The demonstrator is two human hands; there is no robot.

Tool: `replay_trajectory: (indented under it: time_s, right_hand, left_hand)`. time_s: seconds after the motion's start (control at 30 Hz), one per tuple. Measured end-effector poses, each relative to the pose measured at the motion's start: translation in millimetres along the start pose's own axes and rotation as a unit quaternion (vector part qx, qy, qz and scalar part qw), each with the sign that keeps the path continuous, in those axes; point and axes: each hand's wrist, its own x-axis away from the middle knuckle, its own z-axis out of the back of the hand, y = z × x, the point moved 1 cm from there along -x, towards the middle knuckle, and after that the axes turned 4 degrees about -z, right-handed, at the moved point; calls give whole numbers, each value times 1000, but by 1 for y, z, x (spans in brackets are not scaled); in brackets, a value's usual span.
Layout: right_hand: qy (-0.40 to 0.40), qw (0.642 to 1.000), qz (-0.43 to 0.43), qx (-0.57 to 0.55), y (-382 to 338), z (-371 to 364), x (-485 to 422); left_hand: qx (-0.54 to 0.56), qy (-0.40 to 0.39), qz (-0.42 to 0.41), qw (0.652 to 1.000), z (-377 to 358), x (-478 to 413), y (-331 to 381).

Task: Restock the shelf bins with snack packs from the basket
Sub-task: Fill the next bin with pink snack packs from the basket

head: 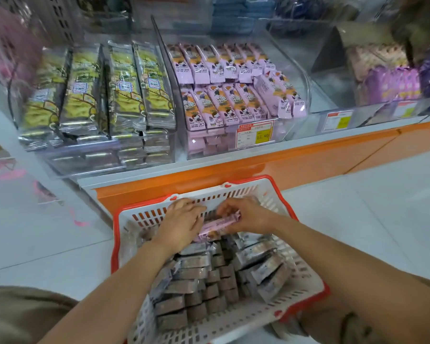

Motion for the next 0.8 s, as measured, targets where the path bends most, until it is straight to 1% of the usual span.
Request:
replay_trajectory:
  time_s: [0.03, 0.1, 0.13, 0.2, 0.3, 0.4, 0.47, 0.53, 0.63, 0.7, 0.73, 0.77, 0.8]
  right_hand:
    - [16, 1000, 6, -22, -3, 7, 4]
    - [46, 997, 22, -51, -9, 19, 13]
    - [61, 996, 28, -65, -12, 24, 18]
    - [102, 990, 44, -84, -18, 34, 29]
    - [206, 972, 79, -85, -25, 42, 48]
    - [313, 932, 102, -155, -29, 40, 68]
    - [341, 915, 111, -186, -32, 37, 80]
    - [334, 914, 126, -191, -36, 34, 93]
    - [303, 921, 152, -194, -42, 31, 109]
    - [312, 916, 156, -197, -45, 35, 116]
    - [324, 912, 156, -196, -47, 40, 119]
    - [337, 908, 157, -190, -50, 46, 121]
    - [349, 905, 161, -184, -53, 53, 122]
  left_hand:
    - [76, -22, 11, 997, 7, -2, 8]
    - [218, -51, 41, 974, 15, -5, 20]
    - [275, -49, 53, 959, 20, -7, 25]
    - [355, -40, 70, 931, 29, -6, 36]
    - [425, -33, 68, 902, 46, -4, 55]
    - [494, -20, 78, 866, 58, -3, 74]
    - [538, 5, 102, 837, 63, -6, 85]
    - [564, 32, 106, 818, 73, -8, 100]
    - [585, 54, 96, 804, 87, -12, 119]
    - [584, 59, 95, 804, 95, -14, 128]
    - [575, 65, 95, 810, 99, -17, 131]
    - [552, 78, 88, 826, 105, -20, 134]
    - [501, 103, 71, 856, 111, -24, 135]
